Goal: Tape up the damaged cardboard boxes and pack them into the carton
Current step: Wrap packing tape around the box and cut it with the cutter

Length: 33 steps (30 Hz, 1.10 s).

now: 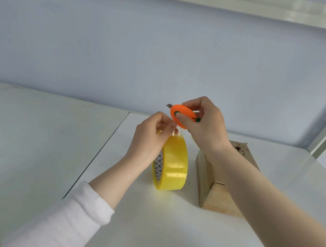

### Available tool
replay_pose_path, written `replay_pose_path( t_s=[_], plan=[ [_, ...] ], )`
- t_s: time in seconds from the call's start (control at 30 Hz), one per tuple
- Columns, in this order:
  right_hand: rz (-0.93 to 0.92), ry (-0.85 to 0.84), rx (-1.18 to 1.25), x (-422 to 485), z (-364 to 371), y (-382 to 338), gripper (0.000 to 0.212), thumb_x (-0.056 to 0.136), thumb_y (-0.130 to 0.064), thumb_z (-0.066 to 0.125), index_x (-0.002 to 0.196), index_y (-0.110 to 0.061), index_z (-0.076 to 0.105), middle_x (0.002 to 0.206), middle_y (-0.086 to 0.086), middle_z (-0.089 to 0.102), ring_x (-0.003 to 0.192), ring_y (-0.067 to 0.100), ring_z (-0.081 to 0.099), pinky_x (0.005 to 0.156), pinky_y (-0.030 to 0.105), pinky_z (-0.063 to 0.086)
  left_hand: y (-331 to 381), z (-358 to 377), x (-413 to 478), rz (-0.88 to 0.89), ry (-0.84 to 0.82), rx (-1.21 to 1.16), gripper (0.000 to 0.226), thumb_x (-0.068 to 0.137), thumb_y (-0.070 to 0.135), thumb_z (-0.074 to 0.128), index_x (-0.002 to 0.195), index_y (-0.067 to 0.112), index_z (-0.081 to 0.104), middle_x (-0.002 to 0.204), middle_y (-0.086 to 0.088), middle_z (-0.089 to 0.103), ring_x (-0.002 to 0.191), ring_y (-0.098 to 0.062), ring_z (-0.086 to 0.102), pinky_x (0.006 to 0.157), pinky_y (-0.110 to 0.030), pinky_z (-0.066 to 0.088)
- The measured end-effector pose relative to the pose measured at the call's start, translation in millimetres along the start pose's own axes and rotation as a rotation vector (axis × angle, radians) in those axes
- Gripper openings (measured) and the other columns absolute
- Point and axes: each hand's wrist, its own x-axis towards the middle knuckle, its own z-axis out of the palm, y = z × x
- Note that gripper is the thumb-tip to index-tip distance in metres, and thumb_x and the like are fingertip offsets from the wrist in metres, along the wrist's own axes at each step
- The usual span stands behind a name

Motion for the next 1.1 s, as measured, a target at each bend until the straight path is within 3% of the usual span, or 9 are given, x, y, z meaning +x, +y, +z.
replay_pose_path(
  t_s=[0.1,0.23,0.33,0.57,0.67,0.83,0.9,0.97,1.1],
  plan=[
    [0.152,0.119,0.101,-1.5,4.3,0.0,0.019,0.082,-0.013,0.070,0.087,-0.022,0.054,0.086,-0.013,0.057,0.083,0.013,0.057,0.071,0.025,0.050,2.0,5.3,-2.2,0.052,0.077,0.092,0.018,0.089,0.028,0.061,0.073,0.021,0.057,0.071,0.015,0.068,0.075,-0.001,0.063,0.071,-0.020,0.045],
    [0.514,0.217,0.388,-2.1,3.9,0.0,0.021,0.085,-0.014,0.067,0.102,-0.014,0.056,0.104,0.006,0.061,0.096,0.024,0.061,0.087,0.034,0.053,4.5,10.3,-5.4,0.112,0.081,0.213,0.020,0.090,0.035,0.059,0.077,0.020,0.058,0.079,0.011,0.067,0.081,-0.010,0.062,0.076,-0.036,0.050],
    [0.636,0.259,0.507,-0.8,-0.1,-4.3,0.025,0.086,-0.013,0.066,0.109,-0.012,0.057,0.097,0.007,0.059,0.095,0.024,0.059,0.091,0.037,0.051,8.8,12.9,-6.0,0.154,0.083,0.232,0.021,0.090,0.034,0.059,0.079,0.016,0.059,0.081,0.010,0.067,0.083,-0.013,0.062,0.077,-0.041,0.050],
    [0.601,0.379,0.706,-5.9,-26.4,-17.5,0.030,0.086,-0.011,0.066,0.115,-0.007,0.059,0.108,0.015,0.064,0.099,0.029,0.063,0.090,0.041,0.053,42.6,18.1,-6.5,0.472,0.136,0.256,0.018,0.088,0.026,0.060,0.080,0.011,0.064,0.078,0.007,0.067,0.076,-0.013,0.063,0.069,-0.034,0.049],
    [0.543,0.424,0.809,-5.4,-41.3,-25.7,0.030,0.086,-0.008,0.065,0.116,-0.006,0.060,0.097,0.012,0.064,0.090,0.027,0.064,0.088,0.041,0.053,66.6,21.3,-0.7,0.575,0.119,0.263,0.018,0.086,0.025,0.061,0.079,0.009,0.065,0.078,0.006,0.069,0.075,-0.010,0.063,0.070,-0.028,0.049],
    [0.434,0.682,1.065,7.4,-96.8,-25.1,0.008,0.088,-0.007,0.062,0.081,-0.011,0.062,0.080,0.004,0.060,0.064,0.014,0.058,0.056,0.026,0.054,95.3,23.8,6.3,0.572,0.131,0.167,0.017,0.087,0.020,0.063,0.079,0.005,0.064,0.077,0.004,0.070,0.073,-0.008,0.068,0.072,-0.024,0.052],
    [0.460,0.710,0.990,2.3,-133.7,4.2,0.008,0.088,-0.009,0.063,0.094,-0.013,0.063,0.096,0.003,0.062,0.074,0.013,0.059,0.054,0.024,0.052,103.4,21.9,9.1,0.524,0.139,0.119,0.016,0.087,0.021,0.062,0.078,0.009,0.062,0.081,0.003,0.071,0.075,-0.006,0.068,0.075,-0.030,0.054],
    [0.581,0.560,0.707,-20.1,-155.9,46.1,0.020,0.089,-0.007,0.061,0.107,-0.014,0.059,0.118,0.007,0.059,0.089,0.018,0.060,0.059,0.025,0.052,111.3,21.8,10.1,0.495,0.094,0.098,0.013,0.086,0.023,0.061,0.075,0.016,0.059,0.085,0.000,0.072,0.077,-0.011,0.069,0.078,-0.036,0.054],
    [0.689,0.326,-0.088,-76.2,-167.8,125.3,0.027,0.083,-0.013,0.069,0.107,0.000,0.063,0.099,0.017,0.062,0.069,0.023,0.056,0.052,0.026,0.049,121.5,28.7,5.8,0.451,-0.032,0.029,0.016,0.087,0.020,0.061,0.072,0.025,0.057,0.085,0.004,0.072,0.073,-0.012,0.071,0.076,-0.035,0.056]
  ],
)
